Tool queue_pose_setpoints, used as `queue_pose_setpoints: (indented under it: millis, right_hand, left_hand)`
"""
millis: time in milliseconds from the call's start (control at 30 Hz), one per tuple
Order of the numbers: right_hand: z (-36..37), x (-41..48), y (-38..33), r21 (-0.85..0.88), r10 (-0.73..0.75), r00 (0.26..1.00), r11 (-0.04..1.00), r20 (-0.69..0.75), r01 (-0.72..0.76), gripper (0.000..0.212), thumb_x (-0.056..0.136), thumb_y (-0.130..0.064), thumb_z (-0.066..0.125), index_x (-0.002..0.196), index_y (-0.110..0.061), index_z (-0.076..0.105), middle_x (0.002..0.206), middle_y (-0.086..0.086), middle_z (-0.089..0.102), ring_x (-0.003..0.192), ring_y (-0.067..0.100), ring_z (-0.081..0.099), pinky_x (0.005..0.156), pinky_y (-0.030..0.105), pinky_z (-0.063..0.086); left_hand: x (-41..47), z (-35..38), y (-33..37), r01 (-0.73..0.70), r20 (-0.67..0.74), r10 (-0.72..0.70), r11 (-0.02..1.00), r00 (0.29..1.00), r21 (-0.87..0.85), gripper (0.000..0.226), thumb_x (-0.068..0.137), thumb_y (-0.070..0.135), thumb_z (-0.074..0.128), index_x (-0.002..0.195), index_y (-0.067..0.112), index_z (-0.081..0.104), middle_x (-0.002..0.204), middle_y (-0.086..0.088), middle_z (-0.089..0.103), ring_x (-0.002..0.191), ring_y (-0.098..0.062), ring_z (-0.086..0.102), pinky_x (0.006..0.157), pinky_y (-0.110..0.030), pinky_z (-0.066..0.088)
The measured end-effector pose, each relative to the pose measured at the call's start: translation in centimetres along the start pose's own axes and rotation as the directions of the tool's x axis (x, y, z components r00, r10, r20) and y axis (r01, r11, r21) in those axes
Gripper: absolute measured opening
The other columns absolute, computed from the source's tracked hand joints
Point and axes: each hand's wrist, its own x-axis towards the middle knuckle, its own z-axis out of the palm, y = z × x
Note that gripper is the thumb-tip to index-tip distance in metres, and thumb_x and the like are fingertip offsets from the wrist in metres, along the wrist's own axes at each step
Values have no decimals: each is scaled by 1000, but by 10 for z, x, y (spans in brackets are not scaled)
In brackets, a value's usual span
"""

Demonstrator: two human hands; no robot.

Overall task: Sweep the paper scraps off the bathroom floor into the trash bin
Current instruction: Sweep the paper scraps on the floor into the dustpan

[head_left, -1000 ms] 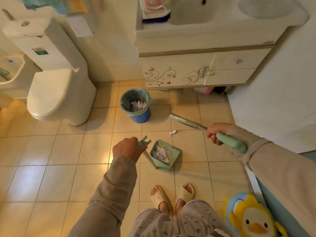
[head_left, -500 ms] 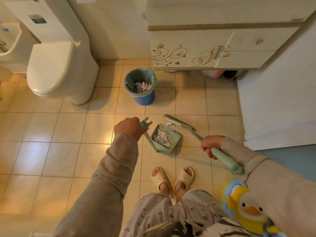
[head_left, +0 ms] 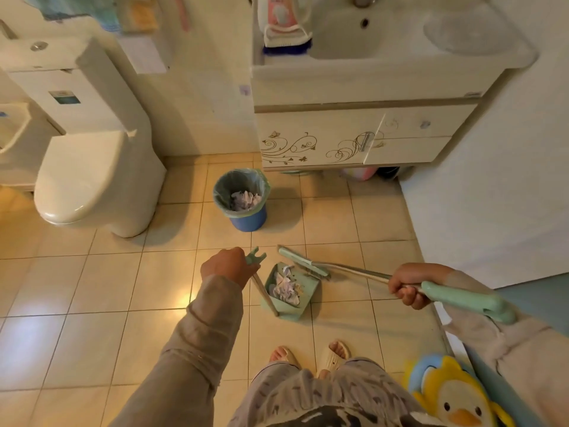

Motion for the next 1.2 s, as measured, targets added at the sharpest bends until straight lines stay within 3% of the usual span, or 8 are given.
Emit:
queue_pose_setpoints:
  millis: [133,300,400,500,567,767,1033,1200]
  right_hand:
    - [-1,3,-21,-42,-22,997,999,-70,19,33,91,0,36,60,-12,37,25,0,38,18,7,34,30,6,27]
    - [17,32,-38,-94,-56,986,995,-159,41,7,81,-1,42,77,-5,46,29,1,44,21,8,41,33,11,34]
    - [41,48,-31,-162,-24,989,987,-148,-1,11,78,-3,39,83,-3,49,28,1,43,24,10,41,36,13,36]
    - [57,52,-12,-170,47,994,983,-95,-63,8,75,-4,41,77,-4,49,27,0,44,21,10,41,36,11,37]
    - [60,49,3,-157,8,998,987,-59,-17,7,76,-3,46,70,-6,49,27,-1,45,20,9,43,34,11,36]
    - [41,28,7,-222,53,997,974,56,-39,31,85,3,39,57,-11,37,26,1,34,22,10,33,35,8,26]
    - [34,15,7,-179,31,999,983,13,-28,35,90,0,36,57,-11,37,24,-1,34,18,7,32,33,6,24]
    - [38,17,-1,-134,2,1000,991,-30,-6,29,88,1,38,61,-9,38,25,0,36,19,8,34,34,7,27]
  left_hand:
    - [-1,-6,-12,-17,-12,18,999,1000,29,40,85,54,54,102,20,67,96,-2,70,85,-21,63,67,-27,44]
    - [-13,-5,-31,29,17,-29,999,999,30,40,85,53,53,101,19,66,82,-1,64,75,-20,59,65,-28,43]
    - [-15,-2,-42,58,24,-59,998,998,14,40,86,52,52,102,19,66,83,-2,64,71,-18,53,64,-27,42]
    - [-14,1,-50,69,16,-69,998,997,-8,40,86,52,52,102,18,66,83,-2,63,71,-18,53,63,-27,40]
    - [-13,1,-50,65,6,-65,998,998,-11,41,87,52,52,101,17,67,79,-1,60,70,-18,52,63,-27,40]
    - [-12,0,-50,69,-10,-69,998,998,-6,41,86,53,53,101,16,66,73,2,53,68,-17,52,61,-26,39]
    - [-4,0,-38,214,251,-171,965,953,-155,44,79,47,66,100,9,67,67,1,54,73,-16,54,67,-27,42]
    - [-9,2,-34,246,321,-184,956,929,-162,42,80,42,67,103,7,67,81,-2,59,75,-15,54,69,-26,40]
